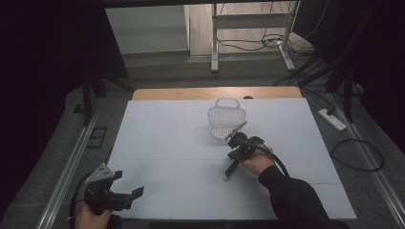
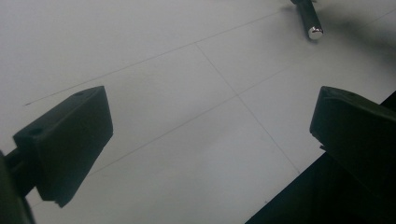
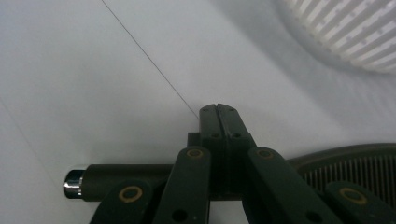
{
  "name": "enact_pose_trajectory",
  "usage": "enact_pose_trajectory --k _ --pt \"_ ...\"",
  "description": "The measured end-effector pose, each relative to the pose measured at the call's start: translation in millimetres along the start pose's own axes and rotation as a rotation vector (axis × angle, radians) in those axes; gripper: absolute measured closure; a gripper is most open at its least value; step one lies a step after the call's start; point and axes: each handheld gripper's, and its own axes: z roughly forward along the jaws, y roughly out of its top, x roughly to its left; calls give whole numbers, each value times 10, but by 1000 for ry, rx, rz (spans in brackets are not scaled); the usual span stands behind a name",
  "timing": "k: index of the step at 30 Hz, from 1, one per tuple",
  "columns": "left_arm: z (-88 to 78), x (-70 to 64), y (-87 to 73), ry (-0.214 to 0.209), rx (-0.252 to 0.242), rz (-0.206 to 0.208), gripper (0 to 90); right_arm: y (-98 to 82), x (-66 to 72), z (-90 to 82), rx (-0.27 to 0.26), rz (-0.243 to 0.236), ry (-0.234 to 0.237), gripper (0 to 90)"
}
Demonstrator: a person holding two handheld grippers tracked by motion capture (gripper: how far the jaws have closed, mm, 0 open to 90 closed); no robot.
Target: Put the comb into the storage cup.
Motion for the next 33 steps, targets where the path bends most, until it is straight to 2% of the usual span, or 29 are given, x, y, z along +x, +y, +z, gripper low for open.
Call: enact_pose_trajectory --k 8,17,25,33 --pt "1 1 0 0 -2 -1 0 -41 -43 43 11 14 -4 893" --pt "1 4 1 -2 -3 -4 0 -135 -11 -28 19 17 -3 893" --pt "1 2 2 -2 -4 -4 0 -260 8 -120 12 34 24 893" --pt "0 5 3 -4 -6 -4 0 -388 60 -193 21 26 37 893"
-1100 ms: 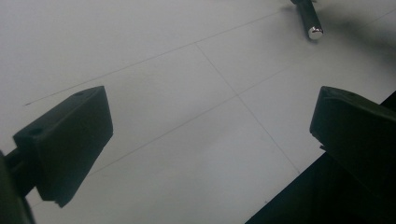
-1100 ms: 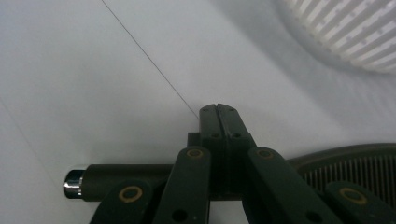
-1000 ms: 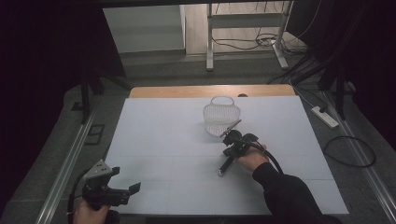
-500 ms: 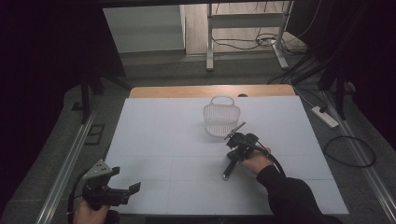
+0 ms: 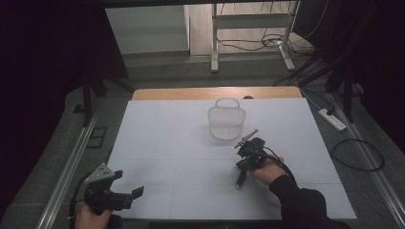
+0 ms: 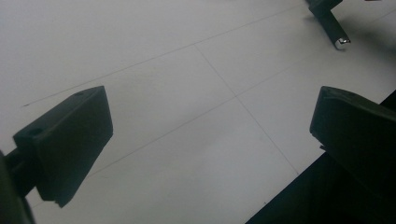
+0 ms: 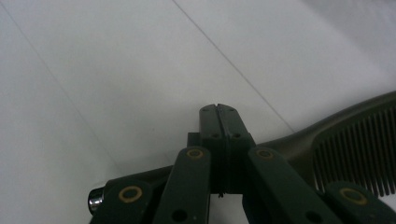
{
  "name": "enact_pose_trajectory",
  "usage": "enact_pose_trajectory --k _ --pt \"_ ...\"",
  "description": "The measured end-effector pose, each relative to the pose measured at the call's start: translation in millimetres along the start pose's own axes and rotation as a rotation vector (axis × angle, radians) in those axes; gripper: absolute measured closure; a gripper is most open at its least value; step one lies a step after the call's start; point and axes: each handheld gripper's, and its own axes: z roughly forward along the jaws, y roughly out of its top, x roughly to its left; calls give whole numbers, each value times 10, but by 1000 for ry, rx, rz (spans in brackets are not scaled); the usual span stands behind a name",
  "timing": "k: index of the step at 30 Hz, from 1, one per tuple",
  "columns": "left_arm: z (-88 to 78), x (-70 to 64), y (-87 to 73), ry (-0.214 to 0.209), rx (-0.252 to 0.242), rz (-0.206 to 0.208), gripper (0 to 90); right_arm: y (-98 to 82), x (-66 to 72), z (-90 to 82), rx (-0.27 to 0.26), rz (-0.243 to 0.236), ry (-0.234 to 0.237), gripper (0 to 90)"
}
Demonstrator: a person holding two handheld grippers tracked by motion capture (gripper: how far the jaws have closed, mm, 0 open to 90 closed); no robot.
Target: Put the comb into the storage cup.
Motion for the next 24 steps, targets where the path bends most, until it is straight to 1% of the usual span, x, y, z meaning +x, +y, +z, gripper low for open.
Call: enact_pose_trajectory --k 2,7,8,9,12,13,14,24 --pt "-1 1 0 -1 0 0 0 -16 1 -9 3 2 1 893" --pt "-1 1 0 -1 -1 0 0 -122 0 -50 6 15 6 892" --pt "-1 -1 0 -1 -1 1 0 -168 -2 -68 10 21 7 893" --pt "-1 -1 0 -1 -1 1 0 -168 -2 -68 10 21 7 893" --pt "-1 -1 0 -1 -1 1 0 -246 -12 -103 12 33 10 892" --pt "0 -1 1 -1 -1 1 0 -302 -20 -126 16 40 13 892" --pt "0 -2 1 -1 -1 1 0 -302 -20 -126 16 40 13 892" --pt "2 -3 3 0 0 3 0 -528 -53 -232 27 67 7 892"
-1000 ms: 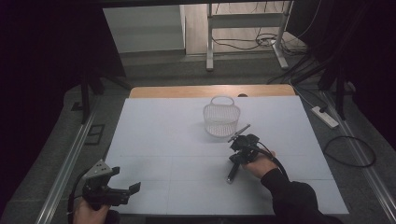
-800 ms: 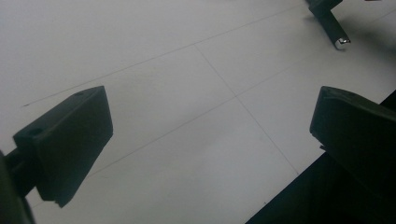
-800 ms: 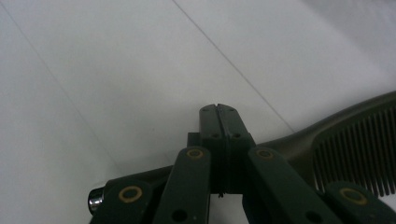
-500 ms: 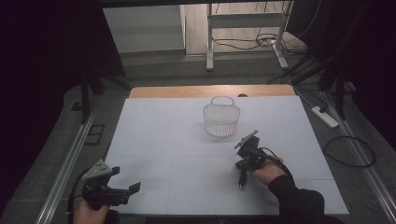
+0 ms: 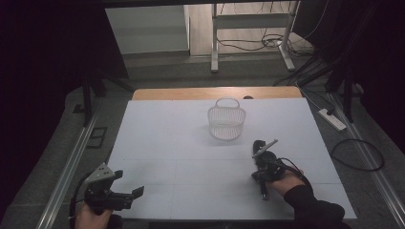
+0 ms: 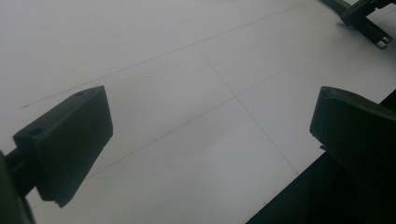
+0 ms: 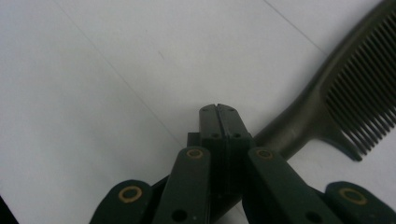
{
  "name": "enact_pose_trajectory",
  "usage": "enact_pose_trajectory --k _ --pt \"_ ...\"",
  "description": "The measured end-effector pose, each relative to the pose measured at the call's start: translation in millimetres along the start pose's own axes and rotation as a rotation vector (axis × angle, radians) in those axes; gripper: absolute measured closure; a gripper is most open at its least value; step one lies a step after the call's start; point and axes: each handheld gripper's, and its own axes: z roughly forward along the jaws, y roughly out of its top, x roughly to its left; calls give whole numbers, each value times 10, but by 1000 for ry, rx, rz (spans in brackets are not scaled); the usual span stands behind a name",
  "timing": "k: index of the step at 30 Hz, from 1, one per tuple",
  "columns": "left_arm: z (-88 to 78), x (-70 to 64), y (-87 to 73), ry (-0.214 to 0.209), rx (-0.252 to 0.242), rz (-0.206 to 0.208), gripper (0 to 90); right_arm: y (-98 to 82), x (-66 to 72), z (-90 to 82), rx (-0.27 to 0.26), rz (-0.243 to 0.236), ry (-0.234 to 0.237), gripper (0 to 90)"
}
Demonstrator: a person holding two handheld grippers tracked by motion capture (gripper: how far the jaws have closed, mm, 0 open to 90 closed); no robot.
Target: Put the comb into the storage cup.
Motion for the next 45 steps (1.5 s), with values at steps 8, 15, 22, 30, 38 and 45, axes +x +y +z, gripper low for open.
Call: enact_pose_trajectory --k 8,15,22,30,38,45 --pt "1 -1 1 0 1 1 0 -160 -85 -76 10 35 -23 893" --pt "3 -2 2 0 1 3 0 -300 -186 -152 18 74 -48 893" --pt "5 -5 4 0 3 4 1 -446 -302 -243 3 123 -68 892" --pt "7 -5 6 1 5 5 1 -504 -349 -282 3 142 -73 892" --pt "8 -5 7 1 5 3 1 -461 -282 -415 -85 133 -59 858" --pt "9 -3 7 0 6 3 1 -399 -170 -521 -149 86 -118 720"
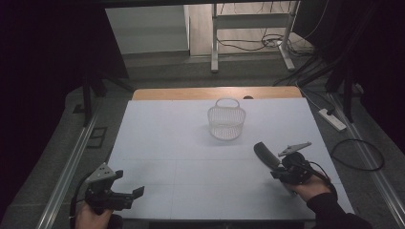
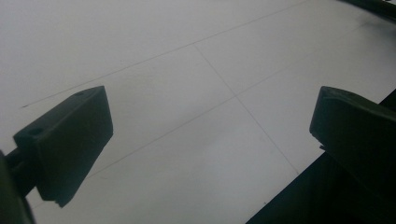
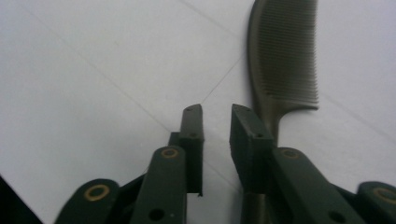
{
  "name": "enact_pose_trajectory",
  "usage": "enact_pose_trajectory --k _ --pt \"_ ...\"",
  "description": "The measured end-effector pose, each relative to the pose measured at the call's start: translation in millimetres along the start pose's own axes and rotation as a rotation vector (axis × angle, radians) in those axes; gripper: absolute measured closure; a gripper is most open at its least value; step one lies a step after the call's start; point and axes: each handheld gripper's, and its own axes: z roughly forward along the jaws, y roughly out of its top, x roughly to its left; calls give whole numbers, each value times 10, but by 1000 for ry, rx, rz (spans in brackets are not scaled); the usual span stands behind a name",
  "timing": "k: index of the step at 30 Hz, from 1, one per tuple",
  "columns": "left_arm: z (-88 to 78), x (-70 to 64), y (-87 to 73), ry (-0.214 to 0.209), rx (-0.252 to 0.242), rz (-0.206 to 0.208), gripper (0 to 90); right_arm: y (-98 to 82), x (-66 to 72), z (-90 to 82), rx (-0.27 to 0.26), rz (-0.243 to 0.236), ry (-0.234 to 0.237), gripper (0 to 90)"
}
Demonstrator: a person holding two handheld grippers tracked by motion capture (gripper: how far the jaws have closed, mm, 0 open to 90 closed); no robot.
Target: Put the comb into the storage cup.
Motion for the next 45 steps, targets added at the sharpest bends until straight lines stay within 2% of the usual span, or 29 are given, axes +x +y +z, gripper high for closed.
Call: enact_pose_trajectory --k 5,10,15,24,29,35,42,45 --pt "1 1 1 0 2 0 1 19 -2 -37 -19 9 -37 624" --pt "1 3 2 -2 2 -2 1 33 -18 -61 -38 21 -66 478" --pt "2 3 1 -2 2 -1 1 46 -36 -87 -45 27 -92 371" --pt "3 6 2 -4 3 -2 1 22 -125 -78 -30 58 -131 245" --pt "4 8 3 -5 4 -4 1 8 -177 -81 -40 74 -147 202" --pt "5 9 3 -7 6 -5 1 -5 -231 -96 -54 95 -150 140" --pt "7 10 4 -7 6 -6 1 -3 -272 -68 -43 122 -164 0" --pt "6 10 3 -7 6 -6 1 -2 -279 -58 -45 122 -162 0"
